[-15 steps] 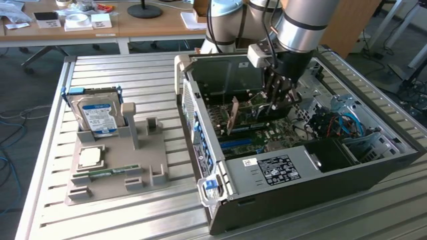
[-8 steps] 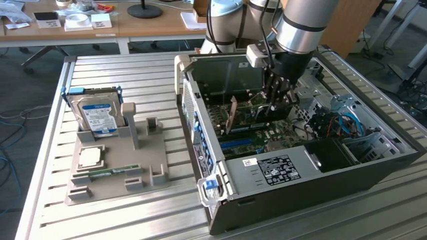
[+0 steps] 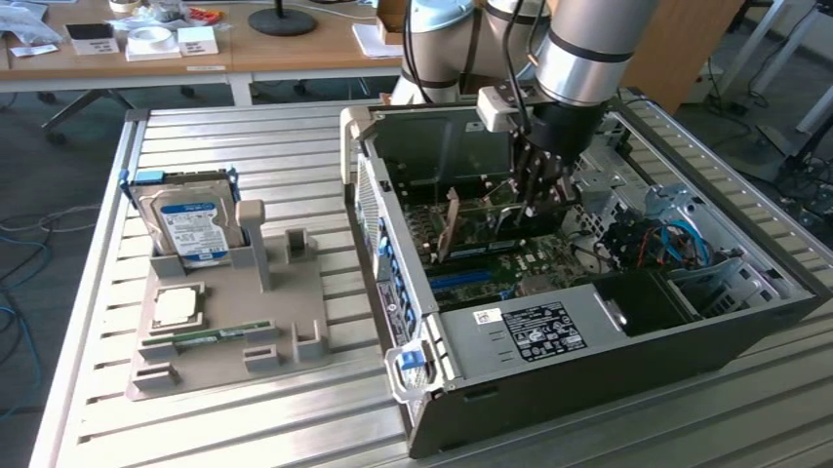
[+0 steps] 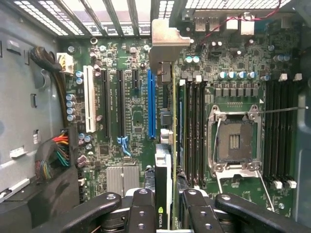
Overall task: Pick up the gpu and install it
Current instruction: 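Insert the gpu into the slot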
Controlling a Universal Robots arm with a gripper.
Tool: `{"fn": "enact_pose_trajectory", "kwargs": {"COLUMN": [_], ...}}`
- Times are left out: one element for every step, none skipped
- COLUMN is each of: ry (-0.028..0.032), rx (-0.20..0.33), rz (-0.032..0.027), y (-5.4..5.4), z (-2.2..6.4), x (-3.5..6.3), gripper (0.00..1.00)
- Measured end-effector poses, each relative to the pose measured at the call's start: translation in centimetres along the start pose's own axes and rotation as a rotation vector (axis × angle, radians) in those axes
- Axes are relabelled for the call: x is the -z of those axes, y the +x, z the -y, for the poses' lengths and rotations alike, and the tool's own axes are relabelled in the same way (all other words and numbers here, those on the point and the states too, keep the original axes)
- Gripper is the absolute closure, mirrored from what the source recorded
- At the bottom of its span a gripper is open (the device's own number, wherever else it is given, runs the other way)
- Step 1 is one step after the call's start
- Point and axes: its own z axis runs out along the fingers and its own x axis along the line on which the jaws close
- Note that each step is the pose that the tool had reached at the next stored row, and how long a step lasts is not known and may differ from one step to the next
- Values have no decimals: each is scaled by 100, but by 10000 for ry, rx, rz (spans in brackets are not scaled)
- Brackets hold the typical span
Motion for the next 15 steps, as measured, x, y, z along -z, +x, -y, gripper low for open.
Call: {"fn": "enact_pose_trajectory", "kwargs": {"ry": [0,0,0,0,0,0,0,0,0,0,1,1,1,0,0], "rx": [0,2,2,2,0,1,1,0,0,1,0,-1,-1,1,1], "rz": [0,0,0,0,0,0,0,0,0,0,2,1,0,0,0], "y": [3,6,10,15,16,16,16,16,16,16,18,20,23,26,26], "z": [-4,-5,-6,-8,-10,-10,-10,-10,-10,-10,-11,-16,-25,-34,-40], "x": [0,0,0,0,0,0,0,0,0,0,-1,-1,-1,-1,-1], "gripper": [73,73,73,73,73,73,73,73,73,73,73,73,73,73,73]}}
